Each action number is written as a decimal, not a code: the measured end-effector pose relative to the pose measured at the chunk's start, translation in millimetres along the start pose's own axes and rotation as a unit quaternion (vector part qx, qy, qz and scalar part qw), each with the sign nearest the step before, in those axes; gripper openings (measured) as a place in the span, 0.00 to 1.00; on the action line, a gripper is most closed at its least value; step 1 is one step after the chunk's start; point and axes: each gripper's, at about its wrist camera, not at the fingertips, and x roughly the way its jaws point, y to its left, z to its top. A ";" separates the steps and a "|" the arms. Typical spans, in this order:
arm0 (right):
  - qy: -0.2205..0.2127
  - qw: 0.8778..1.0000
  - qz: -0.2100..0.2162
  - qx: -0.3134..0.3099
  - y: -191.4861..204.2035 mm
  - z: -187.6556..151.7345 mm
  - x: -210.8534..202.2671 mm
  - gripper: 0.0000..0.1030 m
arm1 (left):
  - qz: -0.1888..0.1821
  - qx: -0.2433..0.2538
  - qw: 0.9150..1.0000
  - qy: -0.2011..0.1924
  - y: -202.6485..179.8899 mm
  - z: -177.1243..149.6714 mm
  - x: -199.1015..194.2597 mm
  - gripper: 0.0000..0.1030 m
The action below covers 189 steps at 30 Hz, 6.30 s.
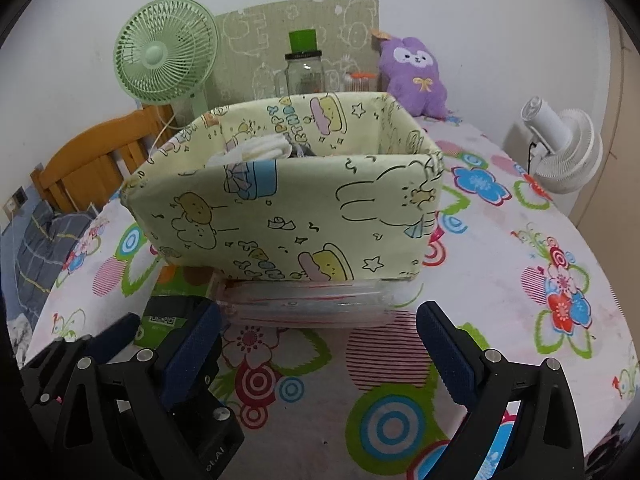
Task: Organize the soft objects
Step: 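Grasp the green tissue pack with the left tool while the right tool grasps the clear plastic bag, then lift and carry the tissue pack and plastic bag over the box with both tools, then lower both tools into the box and open them to drop the items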
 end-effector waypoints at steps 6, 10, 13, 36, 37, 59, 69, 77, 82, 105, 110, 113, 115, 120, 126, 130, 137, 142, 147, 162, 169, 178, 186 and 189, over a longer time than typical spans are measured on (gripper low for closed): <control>0.017 1.000 -0.002 -0.004 5.9 0.8 13.5 0.97 | -0.002 0.006 1.000 0.004 3.2 -0.2 7.3 0.53; 0.029 0.999 -0.015 -0.005 7.6 0.7 22.2 0.97 | 0.004 0.015 1.000 -0.005 -1.1 -1.0 7.1 0.53; 0.034 0.999 -0.013 -0.004 7.8 0.3 26.5 0.97 | 0.002 0.018 1.000 -0.008 -2.0 -1.2 7.1 0.53; 0.043 0.999 -0.004 -0.005 4.7 -0.7 30.1 0.74 | 0.000 0.019 1.000 -0.010 -7.1 -3.0 5.4 0.51; 0.043 0.999 -0.002 -0.003 4.0 -0.8 29.7 0.74 | 0.001 0.020 1.000 -0.011 -8.0 -3.2 4.7 0.51; 0.020 1.000 0.016 0.014 -17.6 -13.1 -10.8 0.20 | -0.006 0.034 0.999 -0.031 -27.9 -14.8 -25.0 0.51; -0.022 0.999 0.018 0.014 -26.6 -18.9 -45.6 0.11 | -0.003 0.036 0.998 -0.051 -36.7 -20.7 -48.0 0.51; -0.056 0.998 0.023 0.011 -28.6 -18.9 -75.0 0.09 | -0.007 0.033 0.997 -0.069 -41.6 -22.3 -71.4 0.51; -0.070 0.997 0.023 0.007 -28.2 -16.0 -87.6 0.08 | -0.009 0.029 0.996 -0.081 -42.1 -20.3 -83.5 0.51; -0.143 0.990 0.007 -0.013 -19.4 25.8 -146.9 0.08 | -0.021 0.021 0.988 -0.153 -41.7 15.8 -138.8 0.51; -0.158 0.987 0.007 -0.017 -18.6 35.2 -157.7 0.08 | -0.022 0.021 0.985 -0.169 -40.4 24.8 -149.2 0.51; -0.166 0.986 0.008 -0.021 -16.2 41.3 -162.9 0.08 | -0.022 0.020 0.984 -0.177 -38.6 30.0 -153.9 0.51; -0.173 0.985 0.009 -0.023 -15.0 46.1 -166.3 0.08 | -0.020 0.019 0.982 -0.185 -37.8 33.4 -157.8 0.51; -0.189 0.981 0.007 -0.029 -12.5 55.0 -173.7 0.08 | -0.021 0.018 0.980 -0.199 -37.8 41.0 -164.7 0.51; -0.196 0.980 0.003 -0.028 -12.4 63.8 -176.5 0.08 | -0.027 0.022 0.978 -0.206 -39.2 50.5 -167.3 0.51; -0.203 0.979 -0.001 -0.028 -10.8 70.7 -176.4 0.08 | -0.031 0.022 0.976 -0.212 -37.9 58.1 -165.3 0.51; -0.199 0.980 -0.003 -0.027 -10.4 82.7 -162.6 0.08 | -0.033 0.022 0.977 -0.208 -36.1 69.9 -152.4 0.51; -0.194 0.981 -0.003 -0.026 -10.6 92.5 -148.9 0.08 | -0.032 0.022 0.978 -0.205 -35.2 78.7 -143.0 0.51; -0.187 0.982 -0.002 -0.026 -10.8 103.7 -131.5 0.08 | -0.030 0.024 0.979 -0.200 -34.5 90.9 -128.3 0.51; -0.150 0.988 -0.001 -0.028 -8.5 129.5 -67.0 0.08 | -0.022 0.017 0.987 -0.159 -26.0 117.7 -70.8 0.51; -0.132 0.991 0.004 -0.031 -3.0 134.6 -38.7 0.08 | -0.017 0.007 0.991 -0.134 -18.6 123.6 -42.8 0.51; -0.104 0.994 0.012 -0.027 -2.4 135.9 -3.9 0.08 | -0.023 0.005 0.994 -0.102 -16.2 127.0 -12.3 0.52; -0.089 0.996 0.014 -0.024 -5.7 137.2 14.1 0.08 | -0.019 0.011 0.996 -0.081 -18.5 130.3 4.9 0.77; -0.080 0.996 0.021 -0.019 -7.8 136.7 19.4 0.08 | -0.018 0.014 0.997 -0.074 -19.8 130.1 8.3 0.79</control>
